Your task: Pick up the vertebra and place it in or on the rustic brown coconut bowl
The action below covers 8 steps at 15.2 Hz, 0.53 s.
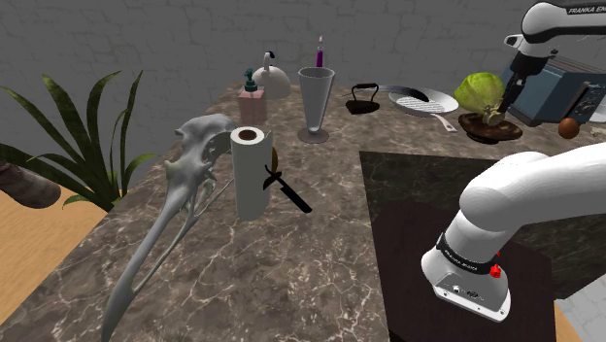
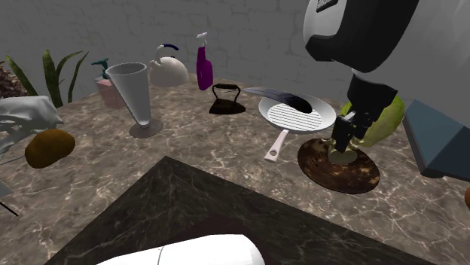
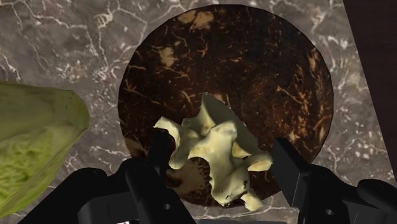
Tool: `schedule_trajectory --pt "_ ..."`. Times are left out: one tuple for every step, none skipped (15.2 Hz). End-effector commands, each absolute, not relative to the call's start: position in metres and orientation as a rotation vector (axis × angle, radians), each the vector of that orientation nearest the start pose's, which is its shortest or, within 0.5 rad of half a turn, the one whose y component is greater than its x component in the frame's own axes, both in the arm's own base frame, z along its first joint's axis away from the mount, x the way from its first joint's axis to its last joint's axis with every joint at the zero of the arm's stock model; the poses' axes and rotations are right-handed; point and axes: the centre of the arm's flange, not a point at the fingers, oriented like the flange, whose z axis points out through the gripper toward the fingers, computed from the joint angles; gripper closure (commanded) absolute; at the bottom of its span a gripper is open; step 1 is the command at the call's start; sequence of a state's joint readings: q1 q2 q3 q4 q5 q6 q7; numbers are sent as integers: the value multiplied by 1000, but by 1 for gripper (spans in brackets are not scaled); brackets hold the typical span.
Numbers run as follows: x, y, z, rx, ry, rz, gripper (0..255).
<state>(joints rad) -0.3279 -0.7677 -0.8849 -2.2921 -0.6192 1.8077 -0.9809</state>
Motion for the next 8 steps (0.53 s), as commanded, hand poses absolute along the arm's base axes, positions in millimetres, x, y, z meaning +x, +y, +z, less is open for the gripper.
schedule_trajectory --pt "49 -428 511 -3242 -55 -25 255" --pt "49 -428 511 -3242 -55 -25 255" --pt "49 -428 511 -3242 -55 -25 255" --pt "49 -428 511 -3242 -55 -25 255" --pt "49 -428 511 -3242 -55 -25 0" --pt "49 -428 511 -3242 -55 -25 0" --pt "49 -428 511 -3242 -55 -25 0" --pt "49 -428 511 -3242 -55 -25 0"
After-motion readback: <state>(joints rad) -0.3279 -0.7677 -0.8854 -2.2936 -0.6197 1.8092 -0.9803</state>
